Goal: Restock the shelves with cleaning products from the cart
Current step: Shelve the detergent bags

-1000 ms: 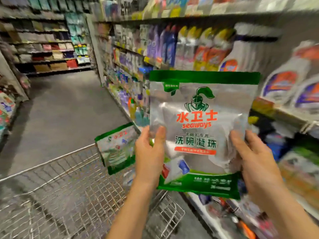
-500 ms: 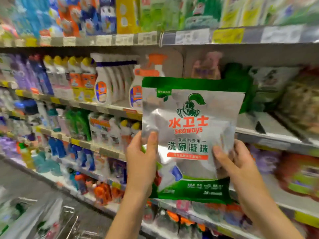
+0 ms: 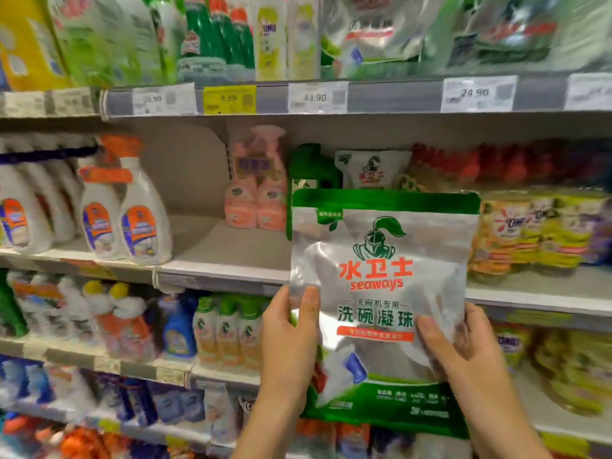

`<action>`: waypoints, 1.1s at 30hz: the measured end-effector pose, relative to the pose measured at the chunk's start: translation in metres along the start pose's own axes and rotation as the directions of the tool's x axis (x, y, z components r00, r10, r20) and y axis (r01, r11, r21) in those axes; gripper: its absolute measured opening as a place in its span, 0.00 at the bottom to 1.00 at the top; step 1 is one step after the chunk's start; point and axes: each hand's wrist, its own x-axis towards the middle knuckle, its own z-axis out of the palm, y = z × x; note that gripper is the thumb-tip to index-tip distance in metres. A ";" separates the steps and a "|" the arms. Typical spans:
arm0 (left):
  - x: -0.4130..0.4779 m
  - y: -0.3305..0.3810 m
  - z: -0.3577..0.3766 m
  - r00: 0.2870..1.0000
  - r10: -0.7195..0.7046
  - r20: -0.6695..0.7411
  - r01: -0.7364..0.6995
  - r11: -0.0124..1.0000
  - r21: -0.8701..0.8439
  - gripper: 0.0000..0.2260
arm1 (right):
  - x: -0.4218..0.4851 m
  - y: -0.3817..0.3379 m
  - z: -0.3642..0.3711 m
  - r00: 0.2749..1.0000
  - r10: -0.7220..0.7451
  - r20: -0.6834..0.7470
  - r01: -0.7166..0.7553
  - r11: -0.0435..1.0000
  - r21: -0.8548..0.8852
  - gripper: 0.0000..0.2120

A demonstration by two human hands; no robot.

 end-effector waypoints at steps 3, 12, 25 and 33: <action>0.016 -0.003 0.013 1.000 0.011 0.014 -0.011 1.000 0.011 0.07 | 0.018 0.004 -0.003 1.000 -0.004 -0.011 0.004 1.000 0.020 0.21; 0.086 0.047 0.025 0.967 0.247 0.064 -0.240 0.966 -0.097 0.06 | 0.073 -0.042 0.024 0.960 -0.228 -0.164 0.225 0.974 -0.036 0.17; 0.201 0.212 0.045 0.821 0.542 0.180 -0.444 0.804 -0.396 0.09 | 0.174 -0.203 0.081 0.649 -0.760 -0.031 0.751 0.647 -0.132 0.12; 0.265 0.264 0.082 0.791 0.611 -0.021 -0.606 0.779 -0.163 0.11 | 0.242 -0.254 0.107 0.556 -0.831 -0.006 0.705 0.475 -0.526 0.13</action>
